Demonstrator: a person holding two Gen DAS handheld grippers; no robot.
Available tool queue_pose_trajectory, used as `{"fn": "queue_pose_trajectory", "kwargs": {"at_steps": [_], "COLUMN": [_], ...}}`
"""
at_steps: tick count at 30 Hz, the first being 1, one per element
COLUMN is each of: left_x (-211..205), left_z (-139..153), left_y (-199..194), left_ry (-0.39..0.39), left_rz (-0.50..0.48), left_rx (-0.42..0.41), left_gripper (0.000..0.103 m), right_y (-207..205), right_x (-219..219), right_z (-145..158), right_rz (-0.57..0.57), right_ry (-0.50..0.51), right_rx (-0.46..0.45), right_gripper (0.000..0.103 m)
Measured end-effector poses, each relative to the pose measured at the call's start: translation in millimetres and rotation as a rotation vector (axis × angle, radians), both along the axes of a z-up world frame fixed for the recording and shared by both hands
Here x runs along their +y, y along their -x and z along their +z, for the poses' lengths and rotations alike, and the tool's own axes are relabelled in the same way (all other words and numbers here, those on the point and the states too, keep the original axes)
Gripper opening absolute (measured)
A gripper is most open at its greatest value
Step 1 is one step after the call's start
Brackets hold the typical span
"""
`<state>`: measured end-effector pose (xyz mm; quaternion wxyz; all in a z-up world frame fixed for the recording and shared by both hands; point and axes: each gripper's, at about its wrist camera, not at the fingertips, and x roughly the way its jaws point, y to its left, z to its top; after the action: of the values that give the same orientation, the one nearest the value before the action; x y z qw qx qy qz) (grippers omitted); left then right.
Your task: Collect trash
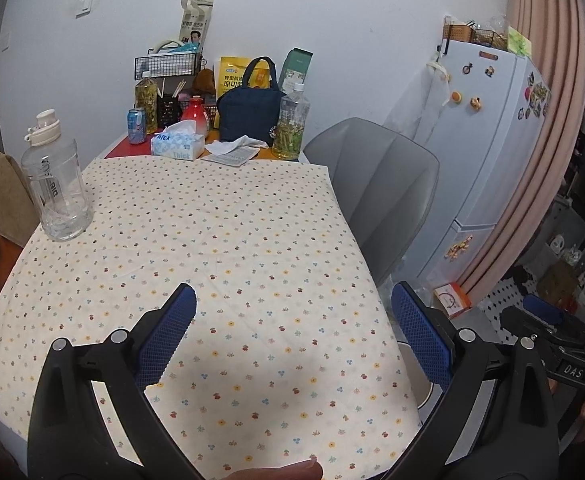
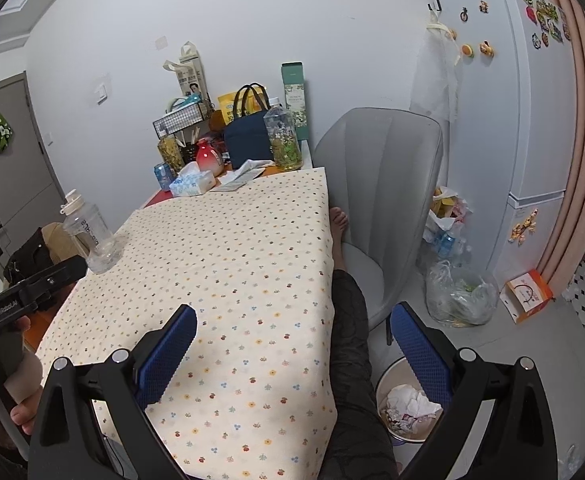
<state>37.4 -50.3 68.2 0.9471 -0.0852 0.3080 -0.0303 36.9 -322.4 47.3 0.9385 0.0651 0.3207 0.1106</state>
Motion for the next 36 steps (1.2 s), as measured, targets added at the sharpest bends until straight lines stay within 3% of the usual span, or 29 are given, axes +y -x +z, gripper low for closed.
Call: {"fn": "queue_pose_trajectory", "kwargs": {"at_steps": [36], "left_x": [6], "left_z": [-13], "left_y": [7], "left_ry": [0.001], "left_rz": [-0.009], "left_rx": [0.023], "left_gripper": [0.097], "right_y": [-3], "right_x": [12], "right_z": [-13], "right_rz": [0.017], "right_ry": [0.026], "right_rx": [0.018], "right_gripper": [0.095]}}
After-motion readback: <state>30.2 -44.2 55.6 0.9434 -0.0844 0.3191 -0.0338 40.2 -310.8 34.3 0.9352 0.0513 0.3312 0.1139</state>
